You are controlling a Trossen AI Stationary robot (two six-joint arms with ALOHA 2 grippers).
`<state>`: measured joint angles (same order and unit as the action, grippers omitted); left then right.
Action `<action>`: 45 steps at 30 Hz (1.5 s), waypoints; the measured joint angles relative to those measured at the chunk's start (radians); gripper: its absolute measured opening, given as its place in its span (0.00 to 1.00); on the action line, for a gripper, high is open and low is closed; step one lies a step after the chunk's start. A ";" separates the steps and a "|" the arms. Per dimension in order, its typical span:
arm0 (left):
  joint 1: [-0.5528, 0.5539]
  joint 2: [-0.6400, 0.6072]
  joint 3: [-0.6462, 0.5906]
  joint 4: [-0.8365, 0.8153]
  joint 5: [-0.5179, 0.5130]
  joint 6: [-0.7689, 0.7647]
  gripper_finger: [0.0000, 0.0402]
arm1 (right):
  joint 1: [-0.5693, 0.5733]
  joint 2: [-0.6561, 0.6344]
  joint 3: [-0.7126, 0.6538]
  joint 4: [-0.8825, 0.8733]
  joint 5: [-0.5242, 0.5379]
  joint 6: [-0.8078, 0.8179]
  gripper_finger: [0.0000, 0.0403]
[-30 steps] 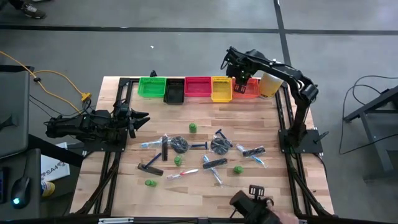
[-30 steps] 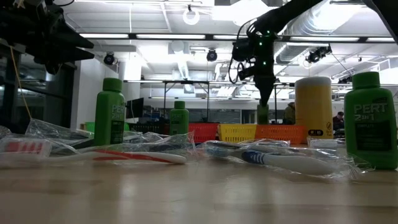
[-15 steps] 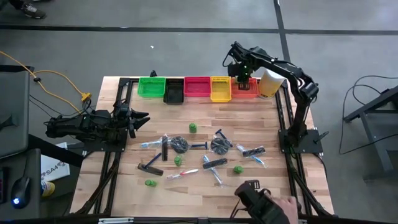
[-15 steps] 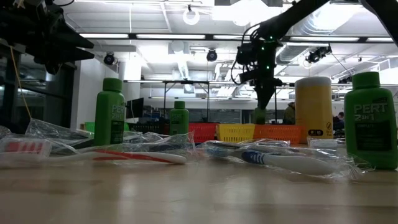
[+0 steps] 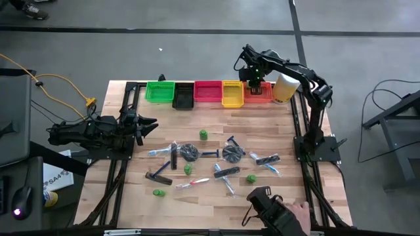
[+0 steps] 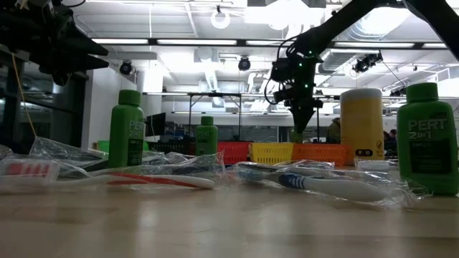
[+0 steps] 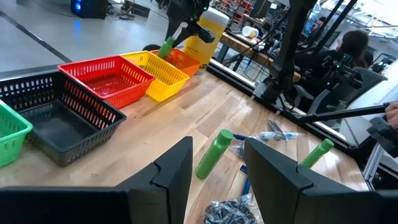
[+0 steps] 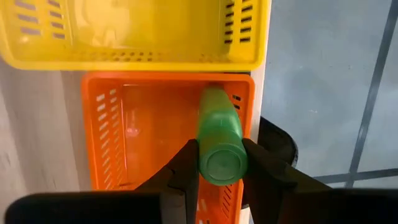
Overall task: Pick & Place Travel size toiletries
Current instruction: Put the green shampoo bottle into the orange basket
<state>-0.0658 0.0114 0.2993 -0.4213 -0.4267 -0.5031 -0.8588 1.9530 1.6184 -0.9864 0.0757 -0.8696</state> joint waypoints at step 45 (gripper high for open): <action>0.000 0.000 0.001 0.000 0.000 0.000 0.37 | -0.005 0.000 -0.001 -0.055 -0.058 0.054 0.26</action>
<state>-0.0658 0.0113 0.3000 -0.4213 -0.4267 -0.5033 -0.8639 1.9530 1.6176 -1.0414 0.0175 -0.8154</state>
